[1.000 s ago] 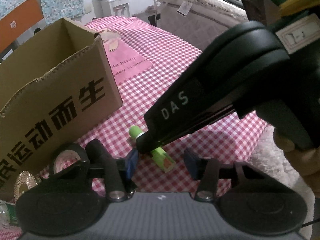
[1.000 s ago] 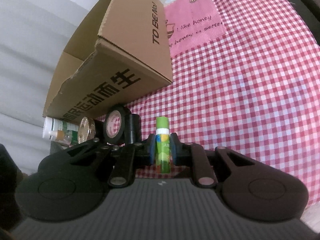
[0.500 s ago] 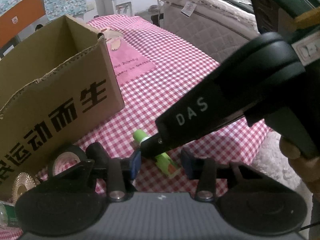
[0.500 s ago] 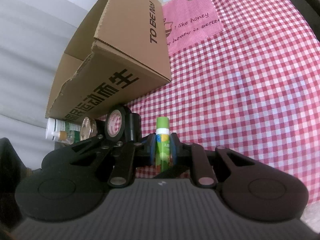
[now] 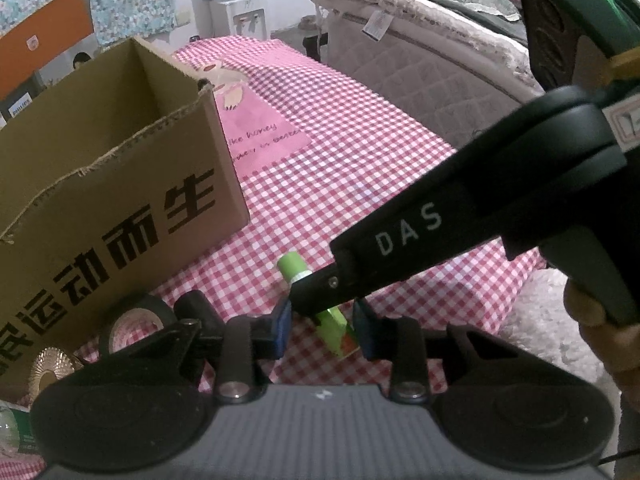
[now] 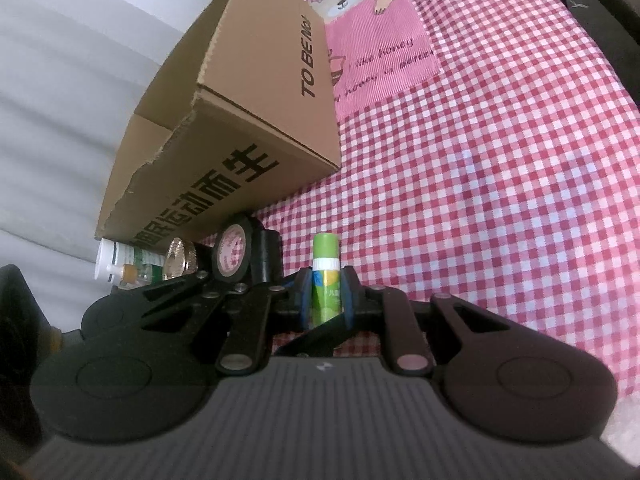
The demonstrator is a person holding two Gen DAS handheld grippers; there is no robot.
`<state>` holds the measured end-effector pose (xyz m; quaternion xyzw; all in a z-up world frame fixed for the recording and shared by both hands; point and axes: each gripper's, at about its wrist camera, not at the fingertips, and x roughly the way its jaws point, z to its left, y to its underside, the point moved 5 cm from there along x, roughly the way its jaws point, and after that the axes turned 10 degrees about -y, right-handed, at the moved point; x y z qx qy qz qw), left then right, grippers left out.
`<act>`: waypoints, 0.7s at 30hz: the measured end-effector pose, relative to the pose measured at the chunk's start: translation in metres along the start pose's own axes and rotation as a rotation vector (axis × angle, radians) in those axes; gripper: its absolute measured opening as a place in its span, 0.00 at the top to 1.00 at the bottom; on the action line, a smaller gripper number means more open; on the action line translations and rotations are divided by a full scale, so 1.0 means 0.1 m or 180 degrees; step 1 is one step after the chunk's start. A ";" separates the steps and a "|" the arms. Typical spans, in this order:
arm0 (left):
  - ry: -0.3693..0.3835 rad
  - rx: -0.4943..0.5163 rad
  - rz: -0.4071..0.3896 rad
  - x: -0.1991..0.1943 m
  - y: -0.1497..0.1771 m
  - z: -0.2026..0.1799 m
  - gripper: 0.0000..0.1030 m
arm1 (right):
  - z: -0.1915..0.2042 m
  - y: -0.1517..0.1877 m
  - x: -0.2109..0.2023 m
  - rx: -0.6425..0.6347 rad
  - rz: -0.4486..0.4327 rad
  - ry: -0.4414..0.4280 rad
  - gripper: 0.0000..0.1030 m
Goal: Organize rigid objects
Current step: 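Carry the green glue stick over the cardboard box with the right tool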
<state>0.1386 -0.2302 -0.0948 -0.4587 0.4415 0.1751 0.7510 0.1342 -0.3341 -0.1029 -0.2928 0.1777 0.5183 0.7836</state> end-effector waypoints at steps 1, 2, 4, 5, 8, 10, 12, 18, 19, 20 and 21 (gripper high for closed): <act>0.0002 0.0002 -0.0017 -0.02 0.00 0.00 0.67 | 0.01 0.02 -0.03 -0.0001 -0.0021 -0.0007 0.86; 0.0005 0.0000 -0.0030 -0.04 0.00 0.00 0.67 | 0.03 0.02 -0.05 0.0000 -0.0040 -0.0012 0.86; 0.0010 -0.0006 -0.0066 -0.10 0.01 0.02 0.67 | 0.07 0.05 -0.11 -0.0010 -0.0075 -0.0020 0.86; 0.0009 -0.0009 -0.0090 -0.13 0.02 0.02 0.67 | 0.09 0.06 -0.14 -0.0023 -0.0093 -0.0017 0.86; -0.0012 -0.0012 -0.0174 -0.25 0.02 0.03 0.67 | 0.21 0.10 -0.24 -0.0076 -0.0151 -0.0005 0.86; -0.0037 -0.0012 -0.0251 -0.35 0.01 0.04 0.67 | 0.33 0.13 -0.29 -0.0134 -0.0204 -0.0009 0.86; -0.0069 -0.0017 -0.0343 -0.49 -0.01 0.06 0.67 | 0.46 0.12 -0.35 -0.0202 -0.0263 -0.0020 0.86; -0.0256 -0.0067 -0.0674 -0.98 -0.05 0.25 0.67 | 1.00 0.10 -0.54 -0.0568 -0.0443 -0.0065 0.86; -0.0311 -0.0073 -0.0716 -1.06 -0.07 0.30 0.67 | 1.11 0.08 -0.56 -0.0635 -0.0465 -0.0091 0.86; -0.0369 -0.0076 -0.0758 -1.14 -0.09 0.36 0.67 | 1.20 0.06 -0.57 -0.0689 -0.0479 -0.0121 0.86; -0.0428 -0.0080 -0.0803 -1.22 -0.11 0.43 0.67 | 1.29 0.02 -0.56 -0.0754 -0.0494 -0.0154 0.86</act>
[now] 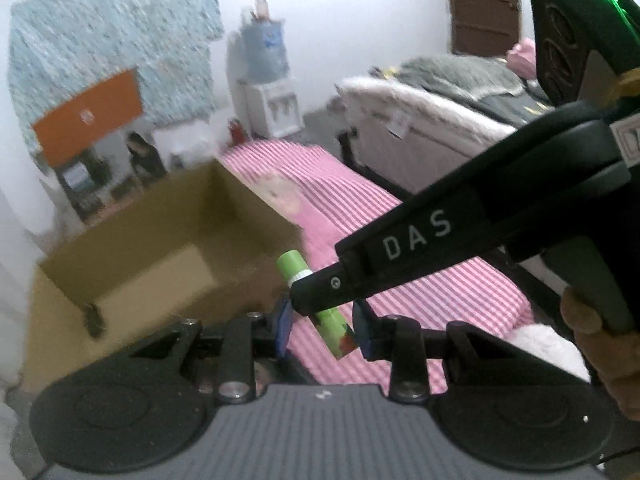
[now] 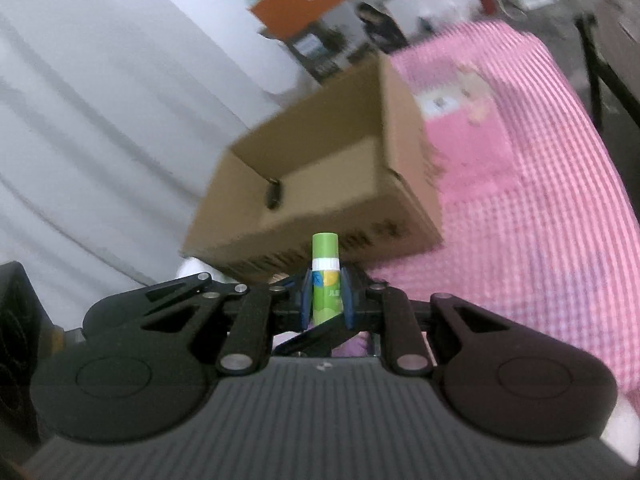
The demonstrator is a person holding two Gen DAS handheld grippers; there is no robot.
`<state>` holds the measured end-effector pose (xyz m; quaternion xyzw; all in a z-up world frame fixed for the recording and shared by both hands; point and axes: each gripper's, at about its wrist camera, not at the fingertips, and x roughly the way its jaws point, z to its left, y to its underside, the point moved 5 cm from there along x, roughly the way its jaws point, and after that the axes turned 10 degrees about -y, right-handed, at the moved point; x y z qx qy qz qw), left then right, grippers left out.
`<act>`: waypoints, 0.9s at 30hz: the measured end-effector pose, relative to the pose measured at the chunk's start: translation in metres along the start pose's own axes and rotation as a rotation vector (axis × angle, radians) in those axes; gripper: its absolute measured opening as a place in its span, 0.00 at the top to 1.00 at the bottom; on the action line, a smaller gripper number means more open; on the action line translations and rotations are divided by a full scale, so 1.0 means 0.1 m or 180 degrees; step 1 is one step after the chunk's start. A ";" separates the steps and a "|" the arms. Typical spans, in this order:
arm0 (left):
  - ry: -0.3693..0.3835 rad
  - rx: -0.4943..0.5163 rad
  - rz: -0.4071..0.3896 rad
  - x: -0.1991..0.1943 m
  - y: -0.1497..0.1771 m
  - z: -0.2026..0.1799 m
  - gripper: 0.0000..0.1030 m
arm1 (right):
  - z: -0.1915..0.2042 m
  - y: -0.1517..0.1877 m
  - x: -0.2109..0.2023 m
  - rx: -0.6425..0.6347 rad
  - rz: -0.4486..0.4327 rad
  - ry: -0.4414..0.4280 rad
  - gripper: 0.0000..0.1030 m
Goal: Organize rigid objects
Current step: 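Carry the green glue stick over the cardboard box with the right tool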
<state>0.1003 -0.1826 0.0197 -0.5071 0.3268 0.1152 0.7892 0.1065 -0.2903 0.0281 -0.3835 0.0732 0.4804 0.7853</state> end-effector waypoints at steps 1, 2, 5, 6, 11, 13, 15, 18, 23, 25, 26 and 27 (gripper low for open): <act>-0.0050 -0.0009 -0.0034 -0.05 -0.04 0.08 0.67 | 0.10 -0.05 0.02 -0.0057 -0.0014 -0.0035 0.86; -0.0106 -0.0025 -0.0066 -0.10 -0.08 0.18 0.67 | 0.21 -0.13 0.05 -0.0118 -0.0023 -0.0079 0.86; -0.0235 -0.0113 -0.0092 -0.18 -0.21 0.51 0.67 | 0.53 -0.34 0.20 -0.0295 -0.0027 -0.0210 0.86; -0.0267 -0.0155 -0.0076 -0.19 -0.25 0.64 0.67 | 0.62 -0.41 0.26 -0.0341 -0.0014 -0.0246 0.86; -0.0396 -0.0327 0.0129 -0.03 -0.38 1.23 0.67 | 0.95 -0.83 0.79 -0.0416 0.0196 -0.0475 0.86; -0.0427 -0.0388 0.0266 0.09 -0.36 1.45 0.67 | 1.00 -0.97 1.06 -0.0364 0.0322 -0.0530 0.86; -0.0418 -0.0444 0.0437 0.27 -0.33 1.62 0.67 | 0.99 -1.08 1.36 -0.0274 0.0478 -0.0546 0.86; -0.0330 -0.0540 0.0721 0.60 -0.21 1.81 0.67 | 0.88 -1.19 1.83 -0.0103 0.0720 -0.0510 0.86; -0.0193 -0.0561 0.1186 1.12 0.00 2.00 0.67 | 0.58 -1.15 2.45 0.0237 0.1123 -0.0427 0.86; -0.0154 -0.0573 0.1352 1.25 0.10 2.02 0.67 | 0.47 -1.10 2.63 0.0350 0.1265 -0.0403 0.86; -0.0140 -0.0583 0.1425 1.33 0.13 2.06 0.67 | 0.42 -1.09 2.71 0.0401 0.1330 -0.0398 0.86; -0.0124 -0.0591 0.1496 1.38 0.16 2.08 0.67 | 0.39 -1.06 2.77 0.0445 0.1387 -0.0396 0.86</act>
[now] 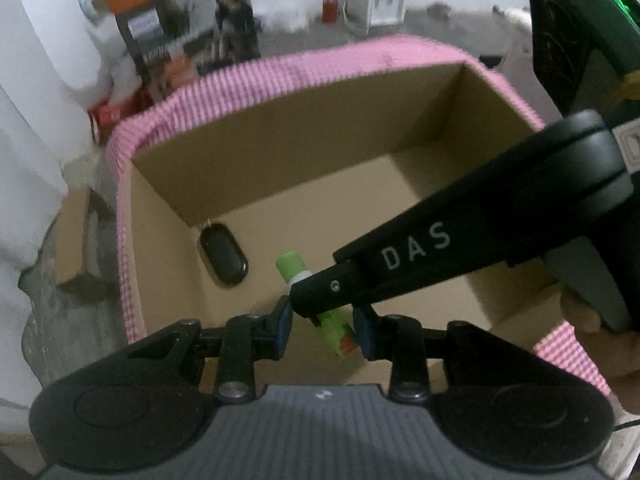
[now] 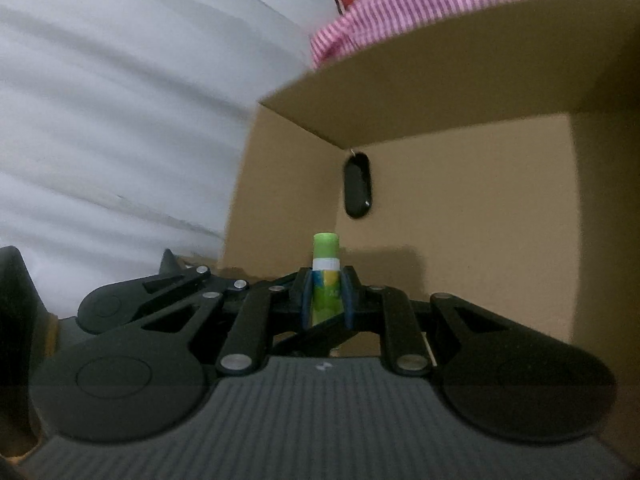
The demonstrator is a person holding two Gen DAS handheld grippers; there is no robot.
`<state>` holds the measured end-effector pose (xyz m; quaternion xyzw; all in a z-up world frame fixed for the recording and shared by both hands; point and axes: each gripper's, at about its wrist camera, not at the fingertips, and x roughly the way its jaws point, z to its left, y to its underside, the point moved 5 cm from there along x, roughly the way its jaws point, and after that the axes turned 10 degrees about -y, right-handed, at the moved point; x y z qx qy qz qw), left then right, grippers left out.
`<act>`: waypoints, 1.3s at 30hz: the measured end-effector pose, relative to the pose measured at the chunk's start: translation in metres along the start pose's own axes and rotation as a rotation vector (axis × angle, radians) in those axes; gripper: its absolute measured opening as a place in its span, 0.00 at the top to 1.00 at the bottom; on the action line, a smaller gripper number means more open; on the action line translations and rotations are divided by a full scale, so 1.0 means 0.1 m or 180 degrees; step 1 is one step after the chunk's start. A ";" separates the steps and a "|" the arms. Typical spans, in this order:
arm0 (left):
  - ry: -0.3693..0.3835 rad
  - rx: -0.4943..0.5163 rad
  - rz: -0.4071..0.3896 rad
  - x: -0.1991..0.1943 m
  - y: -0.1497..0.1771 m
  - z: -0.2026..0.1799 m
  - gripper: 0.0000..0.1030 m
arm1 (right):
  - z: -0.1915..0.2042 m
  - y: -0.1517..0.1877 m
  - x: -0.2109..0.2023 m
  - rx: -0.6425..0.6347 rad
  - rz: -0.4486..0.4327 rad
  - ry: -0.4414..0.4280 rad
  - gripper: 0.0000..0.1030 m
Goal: Organize rigid objects
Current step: 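Carry the green glue stick over the cardboard box with the right tool, then lower the glue stick into the box and open the right tool, then return the right tool to the black cylinder and close on it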
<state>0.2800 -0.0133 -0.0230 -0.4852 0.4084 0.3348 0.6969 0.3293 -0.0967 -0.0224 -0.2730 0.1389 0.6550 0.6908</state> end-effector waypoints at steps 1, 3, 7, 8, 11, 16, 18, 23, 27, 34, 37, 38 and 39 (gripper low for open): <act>0.0010 -0.0009 0.0066 0.06 0.00 0.03 0.67 | -0.05 0.02 0.03 0.0044 0.0051 -0.0008 0.86; 0.0009 -0.0011 0.0179 0.15 0.00 0.08 0.67 | -0.12 -0.01 0.15 0.0132 0.0158 -0.0025 0.86; -0.0057 0.0021 0.0266 0.19 0.00 0.15 0.59 | -0.15 -0.02 0.31 0.0213 0.0308 -0.0031 0.84; -0.0063 0.0021 0.0262 0.19 0.00 0.17 0.56 | -0.15 -0.04 0.36 0.0232 0.0338 -0.0050 0.84; -0.0101 0.0000 0.0262 0.15 0.00 0.17 0.51 | -0.16 -0.14 0.52 0.0296 0.0415 -0.0094 0.84; -0.0026 -0.0076 0.0132 -0.01 0.00 0.15 0.34 | -0.10 -0.20 0.49 0.0283 0.0326 -0.0157 0.80; 0.0021 -0.0092 0.0033 -0.09 -0.02 0.14 0.31 | -0.04 -0.22 0.38 0.0244 0.0227 -0.0192 0.74; 0.0047 -0.0100 -0.0231 -0.39 -0.01 0.10 0.26 | 0.12 -0.19 -0.17 0.0008 -0.0094 -0.0211 0.69; 0.0083 -0.0097 -0.0498 -0.72 0.07 0.05 0.22 | 0.37 0.01 -0.70 -0.0302 -0.0394 -0.0161 0.61; 0.0137 -0.0002 -0.1060 -1.39 0.35 -0.23 0.17 | 0.63 0.79 -1.68 -0.0825 -0.0968 -0.0080 0.57; 0.0291 0.0020 -0.1245 -1.56 0.52 -0.44 0.15 | 0.60 1.19 -1.88 -0.0969 -0.1178 0.0019 0.56; 0.0354 0.0012 -0.1276 -1.58 0.60 -0.51 0.15 | 0.54 1.33 -1.93 -0.1001 -0.1225 0.0073 0.56; 0.0426 0.0013 -0.1294 -1.59 0.68 -0.60 0.15 | 0.47 1.47 -2.00 -0.1011 -0.1266 0.0123 0.56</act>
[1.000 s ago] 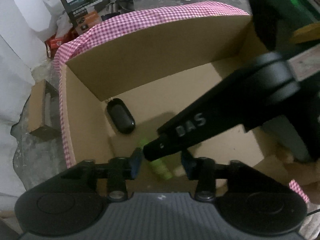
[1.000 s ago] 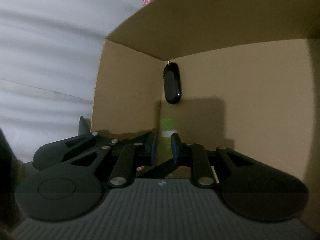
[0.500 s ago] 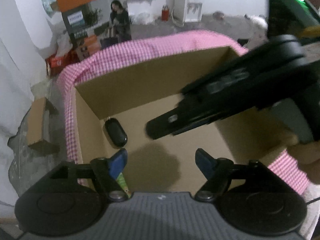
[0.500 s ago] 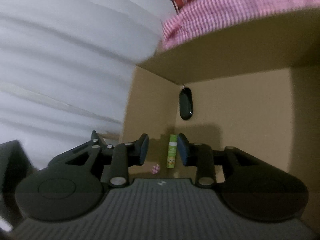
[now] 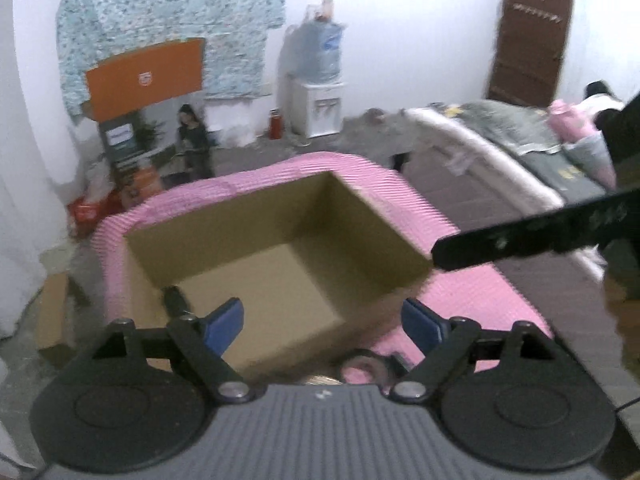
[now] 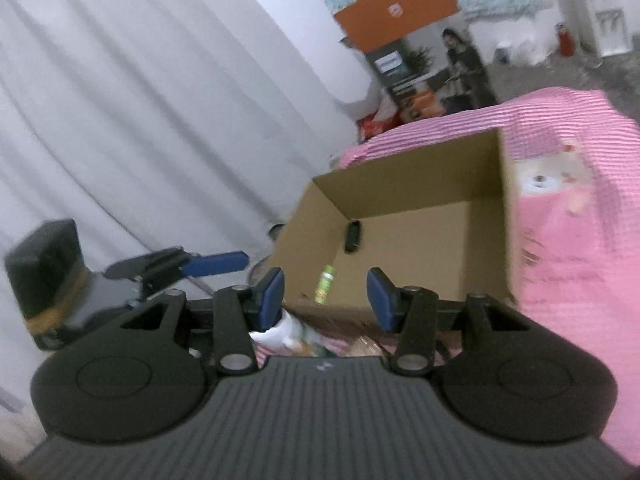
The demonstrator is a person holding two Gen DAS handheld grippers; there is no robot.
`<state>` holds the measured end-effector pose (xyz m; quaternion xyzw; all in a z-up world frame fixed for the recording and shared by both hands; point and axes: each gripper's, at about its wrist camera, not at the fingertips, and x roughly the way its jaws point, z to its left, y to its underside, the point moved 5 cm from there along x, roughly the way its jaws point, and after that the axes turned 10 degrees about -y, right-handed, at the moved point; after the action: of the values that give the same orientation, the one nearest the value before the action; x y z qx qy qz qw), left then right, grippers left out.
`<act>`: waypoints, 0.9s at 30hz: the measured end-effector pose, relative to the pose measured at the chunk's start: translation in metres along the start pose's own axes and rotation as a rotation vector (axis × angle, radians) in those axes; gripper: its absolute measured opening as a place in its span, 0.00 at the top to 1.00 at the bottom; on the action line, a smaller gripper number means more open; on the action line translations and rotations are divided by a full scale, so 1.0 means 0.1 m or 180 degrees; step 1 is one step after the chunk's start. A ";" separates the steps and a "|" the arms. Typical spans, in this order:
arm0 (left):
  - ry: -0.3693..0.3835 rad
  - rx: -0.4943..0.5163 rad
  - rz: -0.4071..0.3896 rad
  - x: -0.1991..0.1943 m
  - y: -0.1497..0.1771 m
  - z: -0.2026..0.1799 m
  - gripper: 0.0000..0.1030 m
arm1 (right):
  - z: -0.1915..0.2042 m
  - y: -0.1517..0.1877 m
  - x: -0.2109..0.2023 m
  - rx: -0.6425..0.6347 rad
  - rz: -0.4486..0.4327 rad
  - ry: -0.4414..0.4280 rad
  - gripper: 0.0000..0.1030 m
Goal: Organize rigid objects
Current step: 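Return the right tool to the black cylinder and close on it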
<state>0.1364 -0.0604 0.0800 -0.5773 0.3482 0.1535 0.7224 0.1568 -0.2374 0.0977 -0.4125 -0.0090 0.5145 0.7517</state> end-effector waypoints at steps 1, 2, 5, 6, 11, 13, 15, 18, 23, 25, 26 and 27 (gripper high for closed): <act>0.0066 -0.0011 0.0004 -0.02 0.08 -0.09 0.15 | -0.04 0.12 -0.07 0.0000 -0.0023 0.0072 0.56; 0.0117 -0.0024 0.0017 -0.02 0.16 -0.18 0.15 | -0.11 0.27 -0.10 0.0013 -0.0025 0.0128 0.56; 0.0250 -0.0013 0.0060 0.10 0.42 -0.46 0.15 | -0.34 0.65 -0.15 0.0178 0.0022 0.0262 0.56; 0.0271 0.0012 0.0079 0.15 0.50 -0.55 0.15 | -0.44 0.75 -0.13 0.0245 0.0050 0.0308 0.56; 0.0228 0.0249 0.0225 0.53 0.81 -0.97 0.21 | -0.90 1.09 0.13 0.0491 0.0237 0.0499 0.56; 0.0178 0.0286 0.0312 0.69 0.87 -1.07 0.31 | -0.98 1.15 0.20 0.0492 0.0313 0.0543 0.57; 0.0155 0.0284 0.0392 0.84 0.90 -1.11 0.41 | -1.02 1.18 0.26 0.0429 0.0396 0.0605 0.58; 0.0179 0.0265 0.0460 0.98 0.90 -1.13 0.48 | -1.09 1.18 0.40 0.0362 0.0496 0.0655 0.62; 0.0107 0.0335 0.0538 1.16 0.89 -1.16 0.57 | -1.21 1.16 0.63 0.0323 0.0623 0.0667 0.70; 0.0113 0.0331 0.0573 1.20 0.90 -1.14 0.58 | -1.23 1.15 0.70 0.0302 0.0680 0.0661 0.72; 0.0119 0.0324 0.0596 1.22 0.91 -1.13 0.58 | -1.24 1.15 0.74 0.0289 0.0710 0.0658 0.73; 0.0127 0.0318 0.0617 1.24 0.91 -1.12 0.59 | -1.24 1.15 0.77 0.0279 0.0736 0.0659 0.74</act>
<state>0.1310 -0.1616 -0.0809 -0.5071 0.4240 0.1936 0.7250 0.1594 -0.2384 -0.0877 -0.4284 0.1384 0.5522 0.7017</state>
